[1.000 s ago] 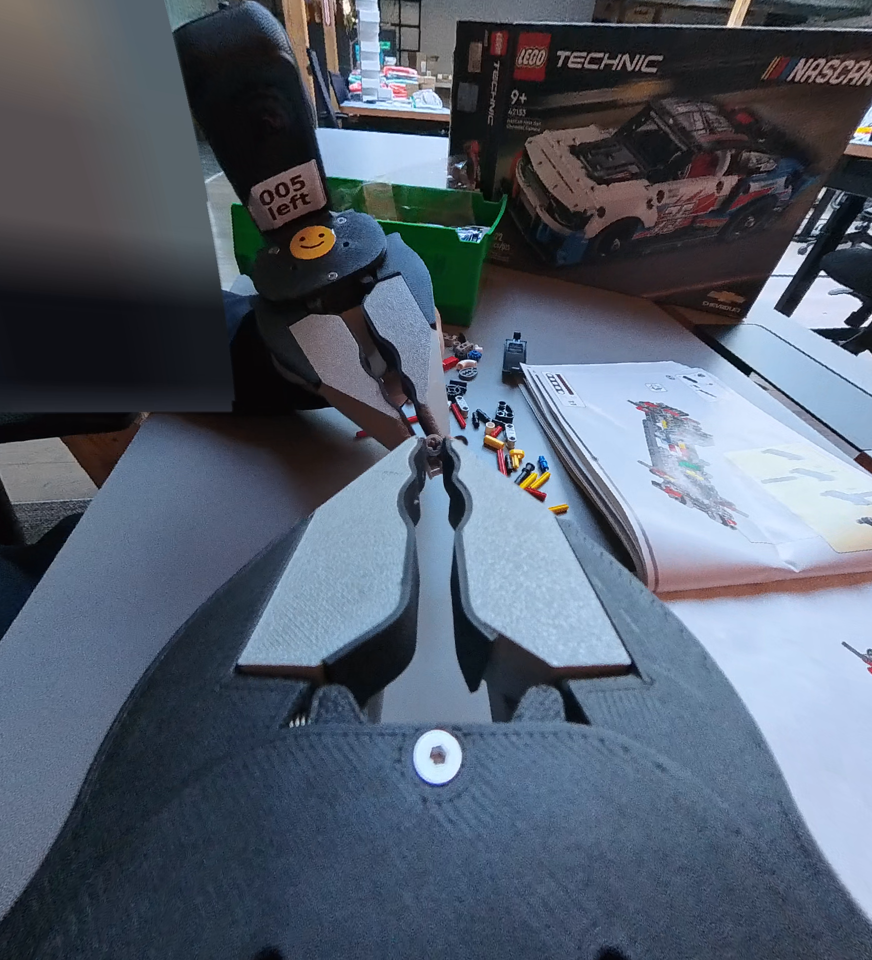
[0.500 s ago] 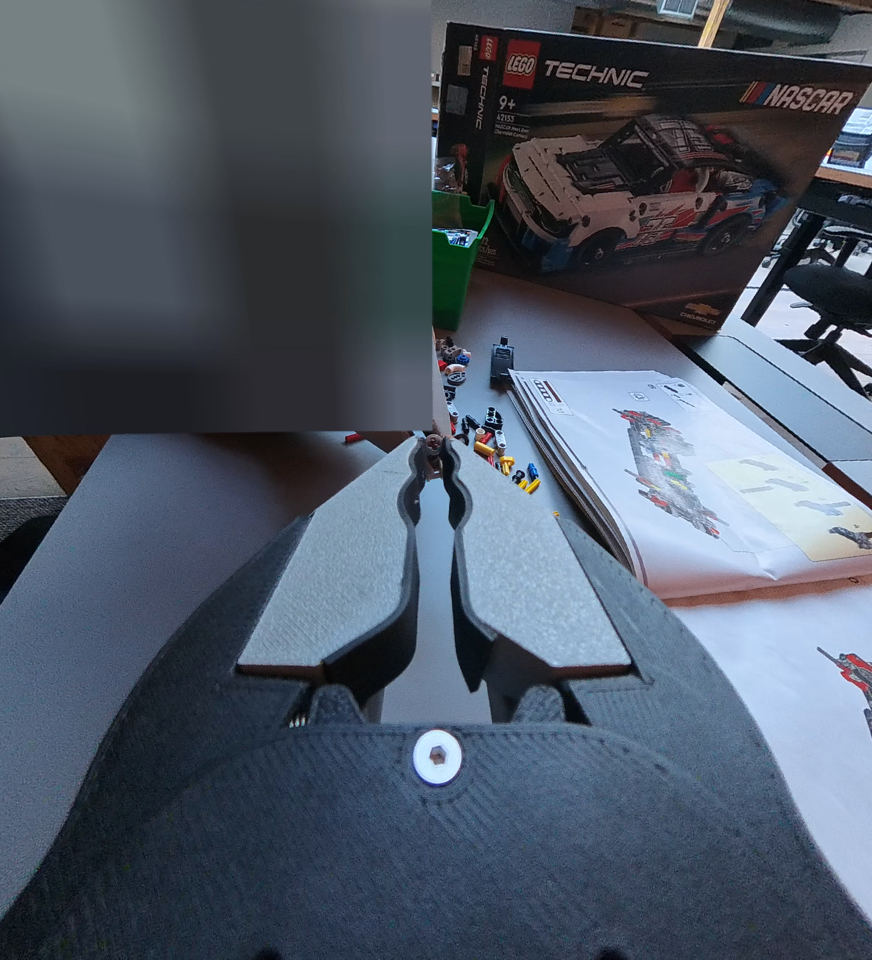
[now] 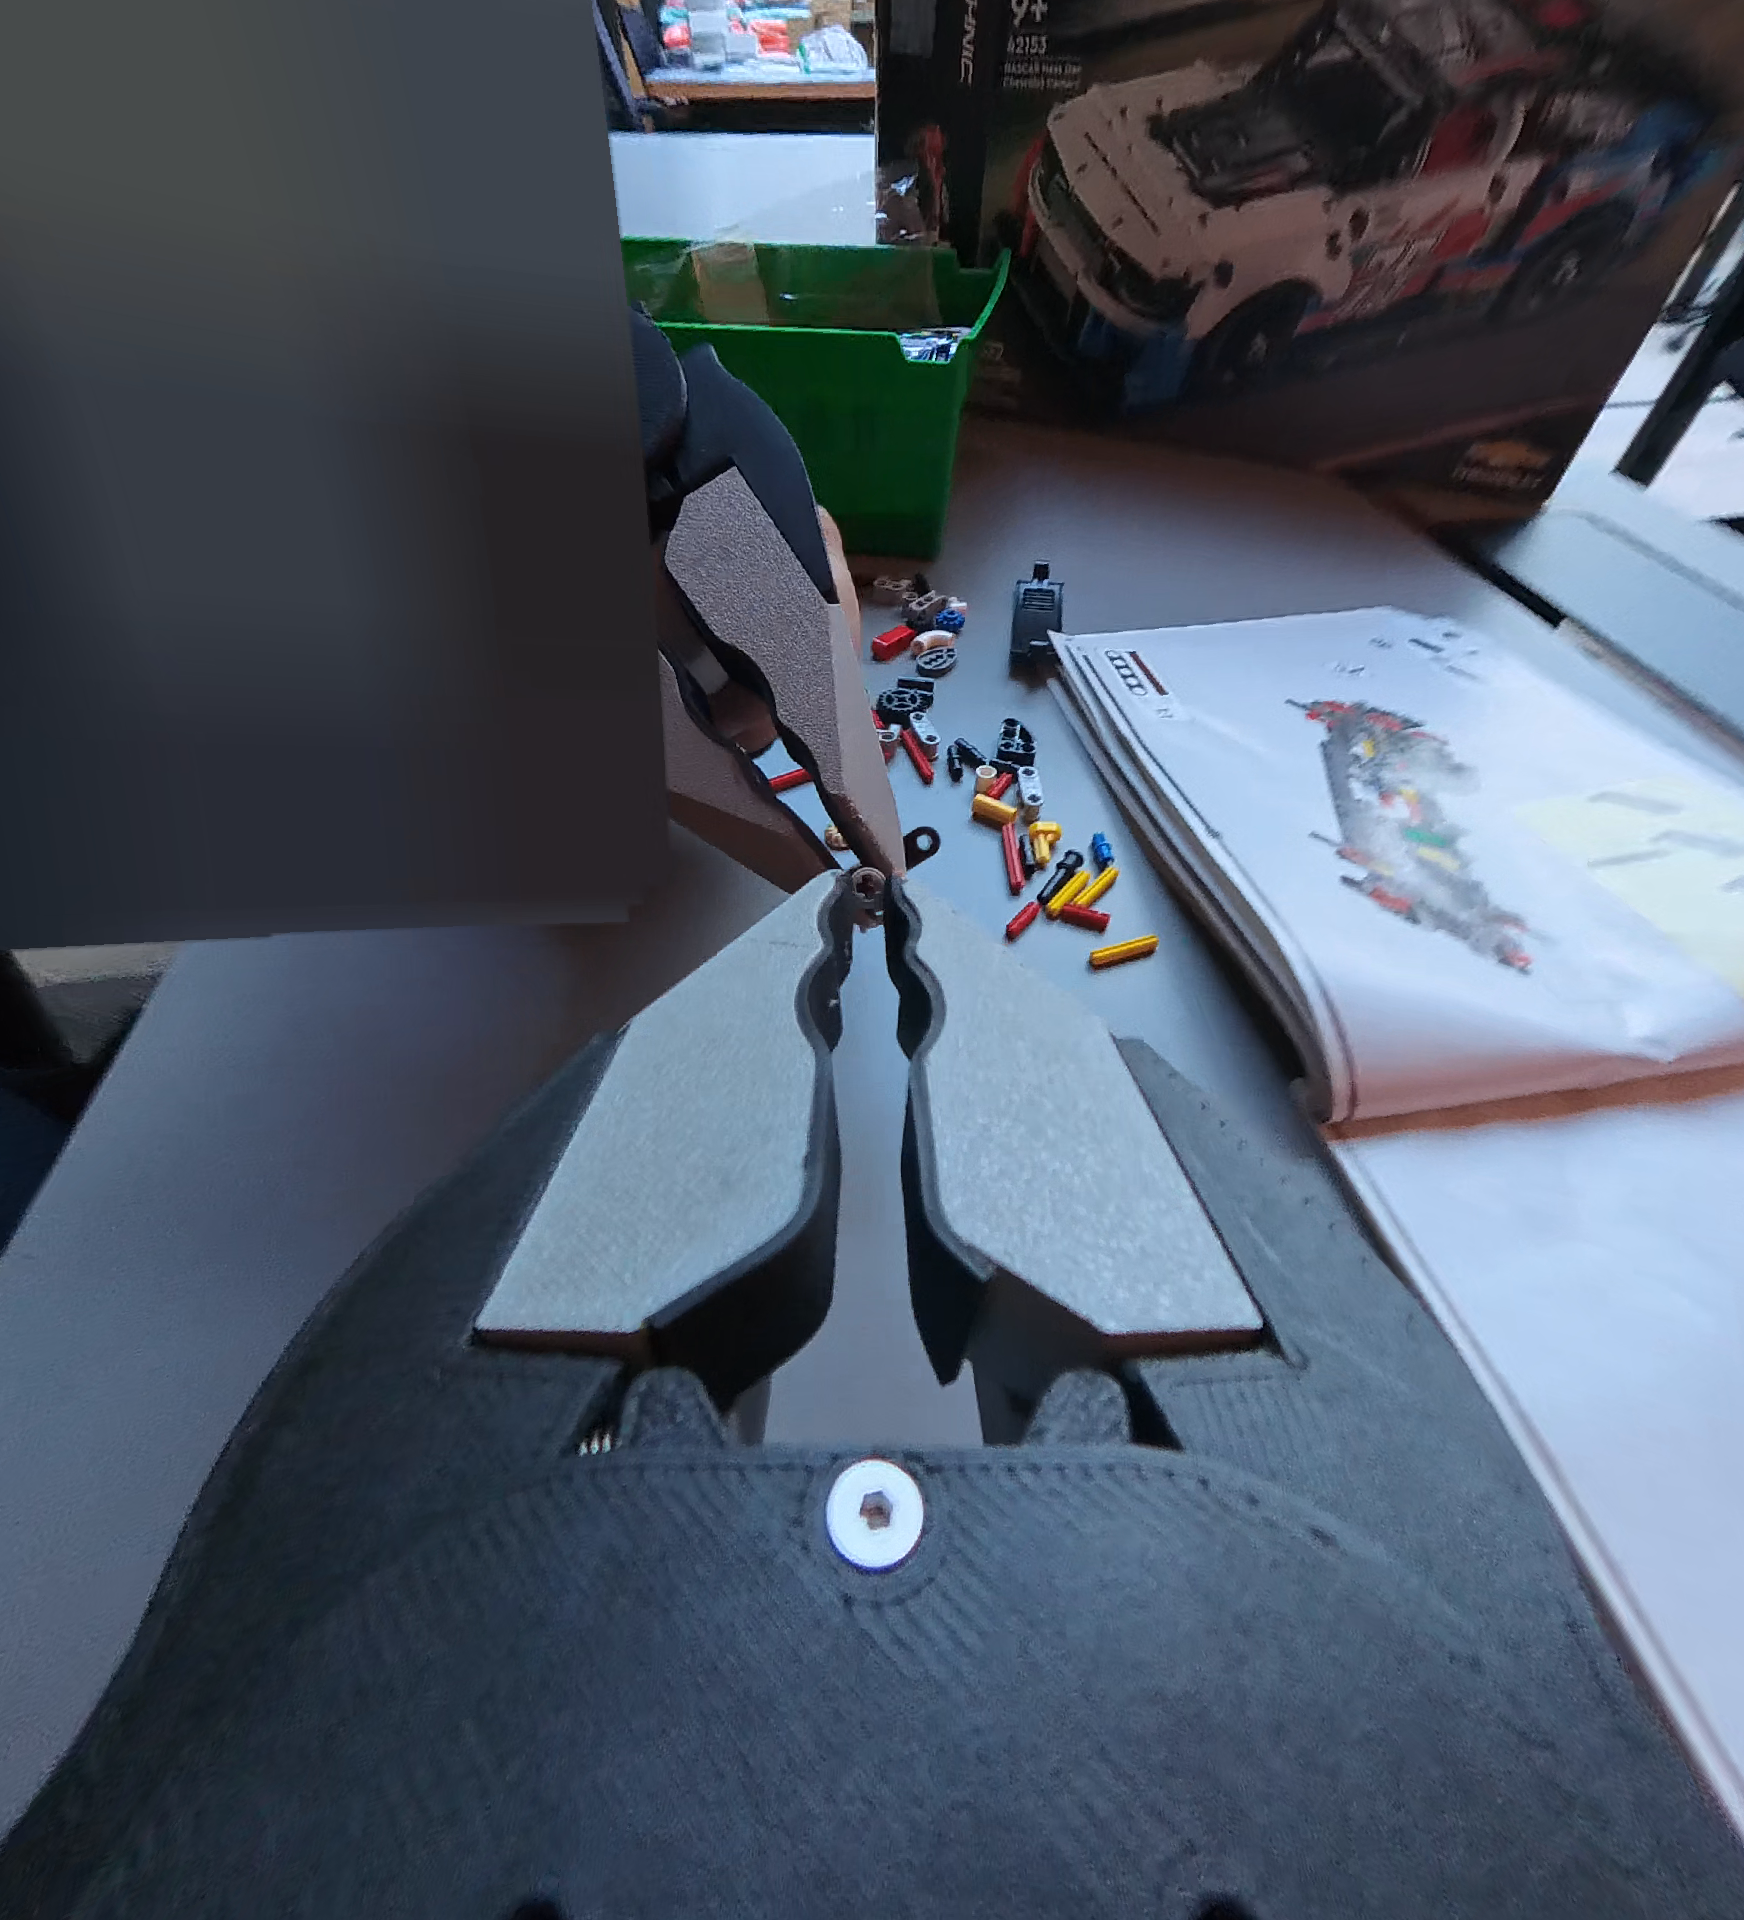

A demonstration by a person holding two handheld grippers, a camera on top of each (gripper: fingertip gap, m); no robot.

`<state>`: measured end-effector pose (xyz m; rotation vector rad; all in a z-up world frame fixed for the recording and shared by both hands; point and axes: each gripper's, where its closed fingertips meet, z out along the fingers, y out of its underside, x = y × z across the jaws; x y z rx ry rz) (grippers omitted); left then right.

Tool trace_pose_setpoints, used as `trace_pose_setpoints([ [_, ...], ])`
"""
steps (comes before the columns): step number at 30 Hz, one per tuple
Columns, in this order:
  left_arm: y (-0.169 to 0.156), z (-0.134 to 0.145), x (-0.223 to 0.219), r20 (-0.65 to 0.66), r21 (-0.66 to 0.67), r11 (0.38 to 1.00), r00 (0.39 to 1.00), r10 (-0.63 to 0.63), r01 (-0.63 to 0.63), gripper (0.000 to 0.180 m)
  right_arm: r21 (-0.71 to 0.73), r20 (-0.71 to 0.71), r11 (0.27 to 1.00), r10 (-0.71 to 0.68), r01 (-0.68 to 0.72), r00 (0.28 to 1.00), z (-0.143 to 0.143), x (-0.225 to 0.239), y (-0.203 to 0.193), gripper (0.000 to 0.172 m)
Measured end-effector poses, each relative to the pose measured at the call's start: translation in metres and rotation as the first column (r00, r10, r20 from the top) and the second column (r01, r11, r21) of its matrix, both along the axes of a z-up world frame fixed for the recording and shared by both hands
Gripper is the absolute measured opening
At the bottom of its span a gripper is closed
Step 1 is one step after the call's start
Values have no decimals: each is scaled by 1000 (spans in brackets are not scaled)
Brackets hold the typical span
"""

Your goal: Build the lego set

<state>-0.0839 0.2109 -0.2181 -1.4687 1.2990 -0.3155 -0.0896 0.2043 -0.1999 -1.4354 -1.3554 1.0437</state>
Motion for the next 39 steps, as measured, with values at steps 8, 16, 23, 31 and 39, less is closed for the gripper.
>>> trace_pose_setpoints([
  [8, 1, 0, 2, 101, -156, 988, 995, 16, 0, 2, -49, -46, 999, -13, 11, 999, 1, -2, 3, 2],
  [16, 2, 0, 3, 164, -230, 973, 986, 33, 6, 1, 5, -35, 999, -46, 46, 998, 2, -5, 3, 2],
  [23, 5, -4, 0, 47, -110, 993, 998, 51, -46, 2, -61, -25, 998, -30, 28, 999, -5, -6, 3, 2],
  [31, 4, -11, 0, -20, -82, 995, 998, 57, -59, 2, 24, 72, 999, -25, 23, 997, -14, -6, 5, 3],
  [39, 1, -4, 2, 45, -53, 999, 999, 2, 0, 1, 206, 96, 978, -55, 34, 994, -5, -3, -2, 3],
])
